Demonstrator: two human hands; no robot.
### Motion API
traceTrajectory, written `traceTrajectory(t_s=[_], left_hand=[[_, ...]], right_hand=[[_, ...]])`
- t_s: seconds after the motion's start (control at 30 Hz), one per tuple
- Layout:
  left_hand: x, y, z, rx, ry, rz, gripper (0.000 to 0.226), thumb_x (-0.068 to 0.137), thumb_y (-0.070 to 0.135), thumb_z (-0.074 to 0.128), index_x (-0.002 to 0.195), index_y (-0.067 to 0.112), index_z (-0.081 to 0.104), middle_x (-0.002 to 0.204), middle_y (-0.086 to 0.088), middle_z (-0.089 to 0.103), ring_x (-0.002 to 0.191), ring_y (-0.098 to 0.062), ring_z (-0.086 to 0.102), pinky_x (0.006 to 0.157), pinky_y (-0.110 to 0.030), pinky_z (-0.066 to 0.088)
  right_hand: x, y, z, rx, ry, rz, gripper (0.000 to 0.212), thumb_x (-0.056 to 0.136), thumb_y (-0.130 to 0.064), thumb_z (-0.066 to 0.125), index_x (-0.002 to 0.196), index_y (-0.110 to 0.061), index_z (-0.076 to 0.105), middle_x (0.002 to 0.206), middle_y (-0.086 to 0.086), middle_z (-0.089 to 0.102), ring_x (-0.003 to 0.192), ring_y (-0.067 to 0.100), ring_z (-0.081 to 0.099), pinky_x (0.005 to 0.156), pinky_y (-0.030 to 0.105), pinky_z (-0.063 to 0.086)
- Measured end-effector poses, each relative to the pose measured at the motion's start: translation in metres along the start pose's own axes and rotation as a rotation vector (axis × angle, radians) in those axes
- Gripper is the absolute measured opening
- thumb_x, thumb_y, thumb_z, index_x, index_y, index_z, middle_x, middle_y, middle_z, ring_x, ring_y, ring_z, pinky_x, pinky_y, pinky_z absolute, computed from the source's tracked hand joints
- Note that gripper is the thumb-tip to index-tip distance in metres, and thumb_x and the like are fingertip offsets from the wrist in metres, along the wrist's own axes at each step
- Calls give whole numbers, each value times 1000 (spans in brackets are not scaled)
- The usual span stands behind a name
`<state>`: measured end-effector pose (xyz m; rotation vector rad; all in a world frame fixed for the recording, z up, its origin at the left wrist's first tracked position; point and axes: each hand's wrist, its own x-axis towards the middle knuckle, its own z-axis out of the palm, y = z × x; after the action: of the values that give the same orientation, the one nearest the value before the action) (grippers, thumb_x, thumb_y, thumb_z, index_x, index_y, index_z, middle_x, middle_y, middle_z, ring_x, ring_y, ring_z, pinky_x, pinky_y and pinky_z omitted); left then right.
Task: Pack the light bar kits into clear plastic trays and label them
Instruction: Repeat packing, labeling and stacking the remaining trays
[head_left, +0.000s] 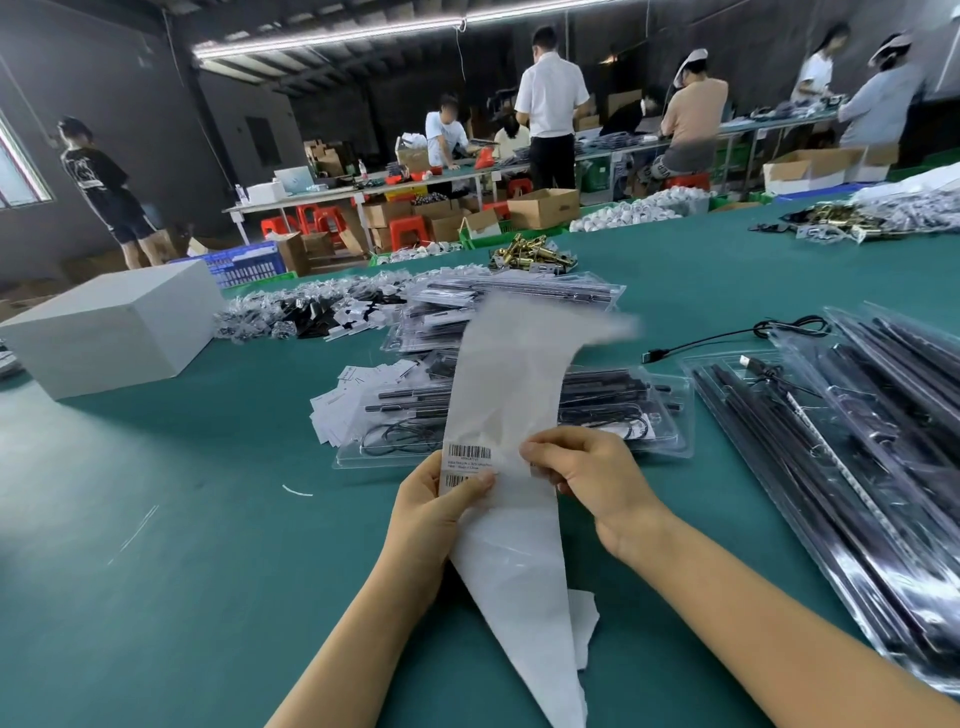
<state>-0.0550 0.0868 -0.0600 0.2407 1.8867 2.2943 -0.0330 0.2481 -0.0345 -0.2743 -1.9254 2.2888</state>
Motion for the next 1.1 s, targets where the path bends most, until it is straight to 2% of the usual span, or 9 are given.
traceTrajectory(t_s=[0.1,0.27,0.47,0.6,0.73,0.83,0.9,0.97,1.1], left_hand=[[1,-2,0,54,85,25,24,82,3,69,105,9,65,100,-13,73,97,-36,67,89,-47,54],[3,-4,0,90,175,94,27,85,-2,62,105,16,62,96,-6,74,84,-20,69,72,-27,58],[4,-5,-6,151,269,168,42,85,-1,61,108,34,59,92,-5,74,77,-18,68,75,-31,55],[5,-4,-11,190,346,211,43,87,-1,57,93,41,61,85,-3,73,71,-16,63,71,-30,51],[7,-4,-15,250,438,199,43,83,-5,44,82,34,63,63,-10,41,56,-15,35,54,-26,29],[9,-4,-19,222,511,164,48,79,-7,35,79,30,66,69,-10,38,65,-21,32,62,-30,27],[11,-2,-20,171,534,138,45,80,-3,36,78,28,68,82,-12,58,75,-24,45,71,-36,35],[11,0,-20,105,535,113,37,77,7,40,75,25,71,92,-9,66,83,-26,53,77,-39,39],[2,6,-14,122,506,175,20,73,31,55,76,23,73,85,8,70,85,-15,59,80,-32,43]], right_hand=[[0,0,-2,-30,12,-25,8,83,-6,70,77,-11,70,61,-1,66,53,4,58,49,13,43],[4,-2,-8,3,30,-12,2,87,-14,68,85,-15,68,73,-1,73,64,10,67,59,21,46],[8,-12,-17,137,38,-33,7,85,-10,69,83,-17,69,75,2,74,65,12,69,59,22,48],[10,-17,-24,138,56,-60,21,86,5,59,81,-12,72,73,-1,73,64,13,63,56,19,51],[11,-16,-35,228,115,57,38,96,-15,39,79,-16,73,77,1,72,68,23,67,62,29,51],[17,-18,-43,214,237,98,19,89,-6,48,73,-12,56,67,9,51,63,22,46,57,26,32],[20,-22,-49,122,337,28,35,82,2,52,53,-16,43,54,3,41,53,16,34,51,20,25],[21,-31,-55,64,438,-47,35,81,-1,59,50,-17,53,42,-4,48,39,13,39,43,16,31],[23,-41,-69,-48,639,-191,13,83,-17,62,75,-17,71,57,-10,66,65,15,61,60,29,46]])
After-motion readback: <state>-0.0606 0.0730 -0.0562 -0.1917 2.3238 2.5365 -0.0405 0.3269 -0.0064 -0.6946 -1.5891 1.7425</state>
